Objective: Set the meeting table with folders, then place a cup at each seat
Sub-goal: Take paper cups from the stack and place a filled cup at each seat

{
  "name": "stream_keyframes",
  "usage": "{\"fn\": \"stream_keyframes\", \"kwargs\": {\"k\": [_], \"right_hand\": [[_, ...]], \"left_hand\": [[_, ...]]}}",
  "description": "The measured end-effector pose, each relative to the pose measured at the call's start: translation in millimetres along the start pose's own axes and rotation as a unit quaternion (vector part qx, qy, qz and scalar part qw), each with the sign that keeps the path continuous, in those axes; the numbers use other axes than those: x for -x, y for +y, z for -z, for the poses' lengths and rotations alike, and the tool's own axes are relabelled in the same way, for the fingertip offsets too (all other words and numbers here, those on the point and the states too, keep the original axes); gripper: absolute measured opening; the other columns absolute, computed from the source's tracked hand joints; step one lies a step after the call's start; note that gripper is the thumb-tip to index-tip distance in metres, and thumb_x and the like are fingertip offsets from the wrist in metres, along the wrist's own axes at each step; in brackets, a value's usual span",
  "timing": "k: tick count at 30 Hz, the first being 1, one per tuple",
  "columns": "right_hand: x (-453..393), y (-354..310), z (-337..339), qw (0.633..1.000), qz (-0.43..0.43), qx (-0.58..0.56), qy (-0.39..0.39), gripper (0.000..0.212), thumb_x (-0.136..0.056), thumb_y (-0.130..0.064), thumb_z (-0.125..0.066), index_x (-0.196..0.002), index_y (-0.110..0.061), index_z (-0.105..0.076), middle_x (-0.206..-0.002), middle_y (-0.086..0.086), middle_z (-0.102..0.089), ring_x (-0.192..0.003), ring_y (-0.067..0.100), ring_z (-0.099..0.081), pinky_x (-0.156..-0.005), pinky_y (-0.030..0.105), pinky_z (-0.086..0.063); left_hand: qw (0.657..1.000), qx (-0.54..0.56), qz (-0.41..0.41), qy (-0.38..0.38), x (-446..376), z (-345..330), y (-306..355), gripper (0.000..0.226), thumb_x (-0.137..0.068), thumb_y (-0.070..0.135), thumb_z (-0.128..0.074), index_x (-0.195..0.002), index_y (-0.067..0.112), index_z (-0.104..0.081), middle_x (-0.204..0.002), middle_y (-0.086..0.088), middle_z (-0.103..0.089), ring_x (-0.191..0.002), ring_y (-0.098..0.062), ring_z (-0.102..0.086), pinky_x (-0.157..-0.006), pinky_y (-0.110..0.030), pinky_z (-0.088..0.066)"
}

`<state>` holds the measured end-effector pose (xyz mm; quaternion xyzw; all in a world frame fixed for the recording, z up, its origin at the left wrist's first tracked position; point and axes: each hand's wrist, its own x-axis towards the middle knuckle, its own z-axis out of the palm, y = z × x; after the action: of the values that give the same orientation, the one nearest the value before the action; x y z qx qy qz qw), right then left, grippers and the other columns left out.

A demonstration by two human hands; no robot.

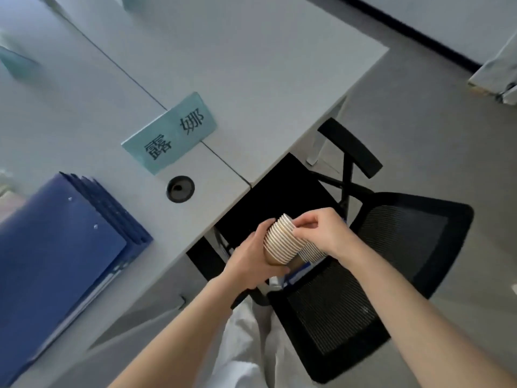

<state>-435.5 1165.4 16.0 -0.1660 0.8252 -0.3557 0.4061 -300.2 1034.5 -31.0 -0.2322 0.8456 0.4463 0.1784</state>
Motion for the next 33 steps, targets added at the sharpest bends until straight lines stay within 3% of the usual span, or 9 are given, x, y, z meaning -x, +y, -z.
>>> {"fn": "stream_keyframes", "kwargs": {"k": [5, 8, 12, 18, 22, 27, 30, 33], "right_hand": [[76, -26, -1, 0.998, 0.06, -0.021, -0.018, 0.026, -0.084, -0.012, -0.069, -0.11, -0.013, -0.068, -0.1, -0.001, -0.07, -0.098, 0.007, -0.065, -0.088, 0.029, -0.055], [102, -38, -1, 0.996, 0.078, -0.036, -0.025, 0.026, -0.085, -0.009, -0.068, -0.11, -0.012, -0.067, -0.1, -0.002, -0.069, -0.096, 0.004, -0.064, -0.08, 0.019, -0.055], [125, -52, -6, 0.996, 0.081, -0.045, -0.007, 0.023, -0.077, -0.009, -0.076, -0.099, -0.014, -0.07, -0.091, -0.004, -0.071, -0.087, 0.004, -0.067, -0.072, 0.017, -0.055], [121, -83, -21, 0.992, 0.106, -0.06, -0.023, 0.017, -0.078, -0.012, -0.075, -0.093, -0.017, -0.071, -0.086, -0.005, -0.073, -0.082, 0.001, -0.068, -0.07, 0.015, -0.052], [89, -110, -36, 0.989, 0.128, -0.061, 0.048, 0.017, -0.083, -0.007, -0.069, -0.097, -0.017, -0.068, -0.09, -0.005, -0.07, -0.088, 0.005, -0.065, -0.077, 0.016, -0.05], [28, -131, -62, 0.979, 0.165, 0.077, 0.095, 0.022, -0.085, -0.008, -0.062, -0.105, -0.012, -0.068, -0.099, 0.004, -0.071, -0.096, 0.02, -0.065, -0.087, 0.034, -0.052], [-8, -139, -85, 0.96, 0.182, 0.18, 0.112, 0.021, -0.085, -0.006, -0.057, -0.103, -0.009, -0.067, -0.1, 0.009, -0.071, -0.095, 0.027, -0.065, -0.075, 0.023, -0.042], [-40, -143, -102, 0.938, 0.188, 0.265, 0.122, 0.022, -0.086, -0.006, -0.051, -0.103, -0.011, -0.064, -0.101, 0.013, -0.069, -0.095, 0.032, -0.063, -0.072, 0.027, -0.042]], "left_hand": [[0.996, 0.011, -0.066, 0.056, 71, 3, 29, 0.118, -0.068, 0.023, -0.08, -0.144, 0.059, 0.004, -0.134, 0.01, -0.037, -0.104, -0.011, -0.053, -0.08, -0.033, -0.054], [0.991, -0.001, -0.075, 0.108, 97, 4, 36, 0.115, -0.069, 0.023, -0.078, -0.144, 0.06, 0.001, -0.132, 0.011, -0.038, -0.105, -0.014, -0.052, -0.079, -0.041, -0.056], [0.986, 0.026, -0.07, 0.152, 132, 3, 38, 0.112, -0.069, 0.027, -0.079, -0.145, 0.059, -0.003, -0.132, 0.011, -0.041, -0.111, -0.014, -0.052, -0.083, -0.043, -0.055], [0.975, 0.07, -0.013, 0.212, 161, 21, 21, 0.11, -0.063, 0.023, -0.079, -0.139, 0.064, -0.011, -0.129, 0.016, -0.042, -0.107, -0.012, -0.052, -0.082, -0.043, -0.055], [0.95, 0.148, 0.057, 0.27, 174, 40, -7, 0.11, -0.064, 0.018, -0.082, -0.141, 0.059, -0.014, -0.126, 0.014, -0.043, -0.113, -0.012, -0.048, -0.093, -0.035, -0.049], [0.917, 0.211, 0.092, 0.324, 188, 61, -35, 0.11, -0.065, 0.018, -0.083, -0.143, 0.055, -0.015, -0.13, 0.007, -0.044, -0.115, -0.015, -0.048, -0.095, -0.04, -0.049], [0.903, 0.238, 0.101, 0.344, 194, 68, -48, 0.109, -0.066, 0.02, -0.085, -0.142, 0.056, -0.015, -0.13, 0.006, -0.045, -0.116, -0.014, -0.05, -0.095, -0.04, -0.051], [0.892, 0.262, 0.113, 0.349, 197, 73, -58, 0.109, -0.067, 0.02, -0.085, -0.144, 0.054, -0.016, -0.128, 0.007, -0.046, -0.112, -0.013, -0.053, -0.093, -0.037, -0.053]]}}
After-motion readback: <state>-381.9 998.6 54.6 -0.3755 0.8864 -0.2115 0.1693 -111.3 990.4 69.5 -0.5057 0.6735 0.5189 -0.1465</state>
